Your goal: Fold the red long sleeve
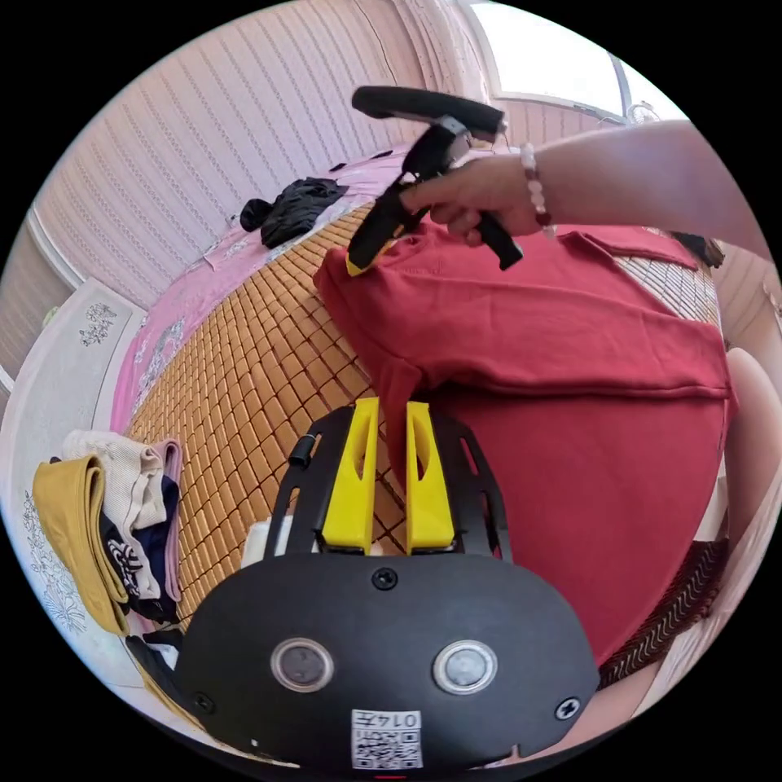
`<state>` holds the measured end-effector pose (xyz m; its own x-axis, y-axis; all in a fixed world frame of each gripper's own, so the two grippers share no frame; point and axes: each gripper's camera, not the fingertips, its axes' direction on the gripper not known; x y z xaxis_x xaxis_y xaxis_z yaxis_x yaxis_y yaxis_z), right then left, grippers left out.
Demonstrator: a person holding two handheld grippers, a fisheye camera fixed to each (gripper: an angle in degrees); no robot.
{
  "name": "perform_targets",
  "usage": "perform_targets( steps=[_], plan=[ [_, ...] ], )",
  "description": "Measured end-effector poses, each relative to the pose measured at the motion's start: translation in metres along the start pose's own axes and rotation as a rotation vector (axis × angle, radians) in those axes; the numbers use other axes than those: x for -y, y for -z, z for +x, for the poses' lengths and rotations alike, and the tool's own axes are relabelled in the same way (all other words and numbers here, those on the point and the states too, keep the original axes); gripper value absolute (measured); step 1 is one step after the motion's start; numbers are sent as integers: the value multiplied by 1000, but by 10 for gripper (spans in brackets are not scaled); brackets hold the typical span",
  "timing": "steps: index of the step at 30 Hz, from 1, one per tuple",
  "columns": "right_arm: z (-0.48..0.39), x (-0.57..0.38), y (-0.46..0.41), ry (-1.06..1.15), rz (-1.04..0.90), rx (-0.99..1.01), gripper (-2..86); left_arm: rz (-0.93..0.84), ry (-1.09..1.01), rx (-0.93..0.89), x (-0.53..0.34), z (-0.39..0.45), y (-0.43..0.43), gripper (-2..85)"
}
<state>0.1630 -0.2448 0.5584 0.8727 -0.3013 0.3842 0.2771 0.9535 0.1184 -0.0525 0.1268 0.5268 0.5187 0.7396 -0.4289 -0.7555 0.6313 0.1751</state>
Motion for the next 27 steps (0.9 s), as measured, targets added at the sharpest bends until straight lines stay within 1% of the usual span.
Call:
perform_targets(
  steps=[1, 2, 3, 4, 6, 8, 9, 11, 12, 14, 15, 16, 20, 22, 24, 25, 27],
  plan=[
    [-9, 12, 7, 67, -8, 6, 25, 2, 16, 0, 1, -3, 1, 28],
    [-19, 22, 12, 137, -14, -31, 23, 61, 82, -14, -2, -13, 8, 22],
    [-23, 26, 13, 163, -16, -53, 25, 98, 183, -56, -7, -29, 12, 19],
    [-26, 33, 13, 187, -24, -82, 29, 101, 228, -87, -10, -37, 11, 19],
    [-18, 41, 9, 156, -67, -77, 49, 37, 372, -187, -16, -65, -7, 32],
    [1, 36, 24, 20, -52, -102, 61, -12, 429, -190, -18, -74, -15, 70],
    [4, 31, 33, 12, -26, -92, 61, 0, 444, -199, -20, -78, -11, 77],
    [12, -12, 75, 25, 92, -53, 60, 41, 437, -193, -23, -80, 2, 78],
    [13, -27, 85, 32, 108, -53, 60, 73, 422, -177, -25, -79, 13, 73],
    [17, -100, 121, 35, 137, -84, 61, 121, 386, -189, -26, -70, 28, 64],
    [18, -121, 129, 30, 137, -90, 62, 141, 342, -237, -24, -60, 35, 63],
    [20, -162, 142, 9, 130, -106, 63, 147, 317, -264, -22, -53, 38, 63],
    [26, -287, 168, -166, 45, -163, 64, 176, 146, -402, 1, 11, 48, 58],
    [25, -322, 171, -212, 12, -173, 65, 172, 108, -481, 14, 39, 46, 54],
    [27, -346, 165, -242, -27, -189, 72, 157, 86, -620, 35, 73, 41, 53],
    [31, -359, 160, -267, -39, -163, 91, 155, 76, -640, 40, 82, 41, 53],
    [34, -374, 167, -332, 69, -118, 108, 117, -8, -643, 57, 120, 36, 54]
  ],
)
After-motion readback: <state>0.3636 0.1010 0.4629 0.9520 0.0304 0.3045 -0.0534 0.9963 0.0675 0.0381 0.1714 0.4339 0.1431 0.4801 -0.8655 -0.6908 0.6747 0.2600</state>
